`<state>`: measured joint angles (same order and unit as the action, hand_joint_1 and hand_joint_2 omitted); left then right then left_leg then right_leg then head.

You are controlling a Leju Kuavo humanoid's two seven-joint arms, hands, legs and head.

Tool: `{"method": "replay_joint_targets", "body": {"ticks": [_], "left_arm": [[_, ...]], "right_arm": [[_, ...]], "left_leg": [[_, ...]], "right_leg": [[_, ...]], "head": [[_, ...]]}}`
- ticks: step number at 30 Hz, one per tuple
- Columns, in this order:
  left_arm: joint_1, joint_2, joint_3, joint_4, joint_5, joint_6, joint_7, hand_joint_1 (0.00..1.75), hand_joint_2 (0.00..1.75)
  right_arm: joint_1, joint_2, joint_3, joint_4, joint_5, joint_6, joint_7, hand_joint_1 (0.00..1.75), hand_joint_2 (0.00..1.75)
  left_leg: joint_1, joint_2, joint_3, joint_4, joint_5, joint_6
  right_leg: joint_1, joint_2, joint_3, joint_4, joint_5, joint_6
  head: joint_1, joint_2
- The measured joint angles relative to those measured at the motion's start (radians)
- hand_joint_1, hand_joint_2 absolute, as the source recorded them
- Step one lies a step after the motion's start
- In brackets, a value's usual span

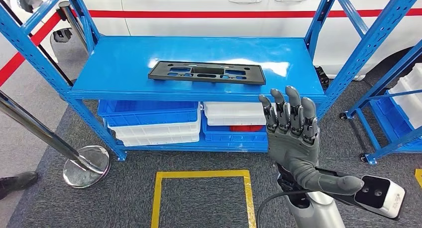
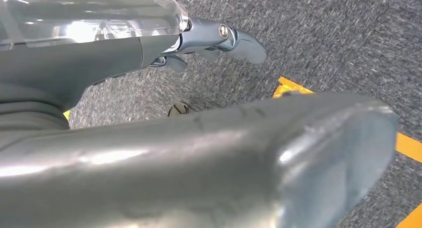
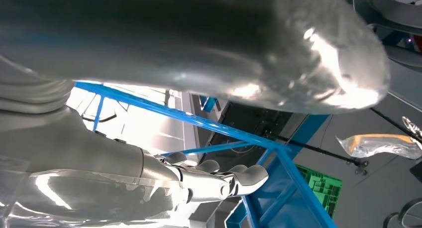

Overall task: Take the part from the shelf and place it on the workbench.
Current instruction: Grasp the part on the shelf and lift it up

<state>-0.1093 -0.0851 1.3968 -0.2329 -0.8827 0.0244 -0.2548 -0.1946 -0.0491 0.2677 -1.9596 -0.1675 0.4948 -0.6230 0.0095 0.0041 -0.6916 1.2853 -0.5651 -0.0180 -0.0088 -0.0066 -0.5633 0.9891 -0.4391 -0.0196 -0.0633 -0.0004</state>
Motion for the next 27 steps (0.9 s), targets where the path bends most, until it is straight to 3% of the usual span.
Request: {"method": "replay_joint_targets", "body": {"ticks": [2, 3, 5, 9, 11, 13, 14, 15, 16, 18, 20, 22, 24, 25, 27], "left_arm": [[0.0, 0.001, 0.0, 0.0, 0.0, -0.005, -0.003, 0.0, 0.0], [-0.001, 0.001, 0.0, 0.0, -0.001, -0.011, -0.008, 0.0, 0.0], [-0.001, 0.001, 0.0, 0.001, -0.004, -0.026, -0.017, 0.0, 0.0], [0.001, 0.002, 0.0, 0.001, -0.005, -0.034, -0.021, 0.0, 0.0], [0.0, 0.002, 0.0, 0.001, -0.005, -0.034, -0.022, 0.0, 0.0], [0.0, 0.003, 0.0, 0.001, -0.005, -0.034, -0.023, 0.0, 0.0], [0.001, 0.003, 0.0, 0.001, -0.005, -0.035, -0.024, 0.0, 0.0], [0.002, 0.003, 0.0, 0.001, -0.005, -0.035, -0.025, 0.0, 0.0], [0.002, 0.003, 0.0, 0.001, -0.005, -0.035, -0.025, 0.0, 0.0], [0.002, 0.002, 0.0, 0.002, -0.005, -0.036, -0.026, 0.0, 0.0], [0.0, 0.0, 0.0, 0.004, -0.005, -0.036, -0.027, 0.0, 0.0], [-0.002, 0.0, 0.0, 0.005, -0.004, -0.034, -0.028, 0.0, 0.0], [-0.004, 0.002, 0.0, 0.005, -0.002, -0.032, -0.028, 0.0, 0.0], [-0.005, 0.003, 0.0, 0.005, -0.002, -0.032, -0.029, 0.0, 0.0], [-0.006, 0.003, 0.0, 0.006, -0.004, -0.031, -0.029, 0.0, 0.0]], "right_arm": [[0.002, -0.003, 0.001, 0.001, -0.003, -0.012, 0.0, 0.0, 0.0], [0.007, -0.012, 0.002, 0.004, -0.007, -0.026, 0.0, 0.0, 0.0], [0.022, -0.038, 0.005, 0.016, -0.016, -0.053, 0.0, 0.0, 0.0], [0.049, -0.084, 0.007, 0.037, -0.023, -0.048, 0.0, 0.0, 0.0], [0.054, -0.092, 0.007, 0.044, -0.02, -0.041, 0.0, 0.0, 0.0], [0.06, -0.096, 0.007, 0.054, -0.015, -0.039, 0.0, 0.0, 0.0], [0.061, -0.097, 0.007, 0.061, -0.012, -0.041, 0.0, 0.0, 0.0], [0.061, -0.097, 0.007, 0.067, -0.011, -0.046, 0.0, 0.0, 0.0], [0.059, -0.097, 0.008, 0.072, -0.011, -0.051, 0.0, 0.0, 0.0], [0.054, -0.097, 0.008, 0.078, -0.011, -0.06, 0.0, 0.0, 0.0], [0.048, -0.097, 0.01, 0.084, -0.011, -0.066, 0.0, 0.0, 0.0], [0.044, -0.097, 0.013, 0.09, -0.01, -0.07, 0.0, 0.0, 0.0], [0.04, -0.097, 0.016, 0.093, -0.011, -0.074, 0.0, 0.0, 0.0], [0.036, -0.097, 0.019, 0.095, -0.012, -0.076, 0.0, 0.0, 0.0], [0.027, -0.097, 0.027, 0.099, -0.015, -0.081, 0.0, 0.0, 0.0]], "left_leg": [[0.008, 0.0, 0.064, -0.13, 0.069, -0.005], [0.008, 0.0, 0.098, -0.2, 0.091, -0.003], [0.006, -0.003, 0.135, -0.278, 0.102, 0.01], [0.004, -0.006, 0.149, -0.286, 0.097, 0.042], [0.002, -0.007, 0.159, -0.287, 0.092, 0.052], [-0.002, -0.007, 0.167, -0.287, 0.082, 0.057], [-0.004, -0.007, 0.174, -0.287, 0.076, 0.058], [-0.007, -0.009, 0.184, -0.287, 0.068, 0.059], [-0.009, -0.01, 0.196, -0.287, 0.059, 0.058], [-0.012, -0.011, 0.223, -0.287, 0.039, 0.055], [-0.014, -0.013, 0.238, -0.292, 0.021, 0.047], [-0.016, -0.012, 0.248, -0.289, 0.019, 0.035], [-0.016, -0.01, 0.247, -0.247, 0.031, 0.025], [-0.015, -0.01, 0.227, -0.205, 0.035, 0.019], [-0.01, -0.01, 0.154, -0.094, 0.017, 0.009]], "right_leg": [[-0.004, 0.002, 0.002, 0.005, -0.007, 0.008], [-0.005, 0.002, 0.003, 0.007, -0.012, 0.015], [-0.003, 0.002, 0.007, 0.009, -0.017, 0.03], [-0.006, 0.004, 0.001, 0.043, -0.024, 0.054], [-0.007, 0.005, -0.053, 0.135, -0.066, 0.057], [-0.006, 0.005, -0.138, 0.263, -0.107, 0.058], [-0.005, 0.005, -0.169, 0.297, -0.106, 0.056], [-0.004, 0.005, -0.183, 0.298, -0.089, 0.053], [-0.003, 0.005, -0.179, 0.264, -0.057, 0.047], [0.007, 0.005, -0.137, 0.133, 0.025, 0.029], [0.018, 0.006, -0.107, 0.046, 0.056, 0.015], [0.019, 0.006, -0.094, 0.029, 0.042, 0.008], [0.013, 0.007, -0.065, 0.015, 0.035, 0.0], [0.01, 0.007, -0.048, 0.01, 0.028, -0.004], [0.007, 0.006, -0.018, 0.002, 0.011, -0.009]], "head": [[0.0, 0.0], [0.0, 0.0], [0.0, 0.0], [0.0, 0.0], [0.0, 0.0], [0.0, 0.0], [0.0, 0.0], [0.0, 0.0], [0.0, 0.0], [0.0, 0.0], [0.001, 0.0], [0.002, 0.0], [0.002, 0.0], [0.002, 0.0], [0.002, 0.0]]}}
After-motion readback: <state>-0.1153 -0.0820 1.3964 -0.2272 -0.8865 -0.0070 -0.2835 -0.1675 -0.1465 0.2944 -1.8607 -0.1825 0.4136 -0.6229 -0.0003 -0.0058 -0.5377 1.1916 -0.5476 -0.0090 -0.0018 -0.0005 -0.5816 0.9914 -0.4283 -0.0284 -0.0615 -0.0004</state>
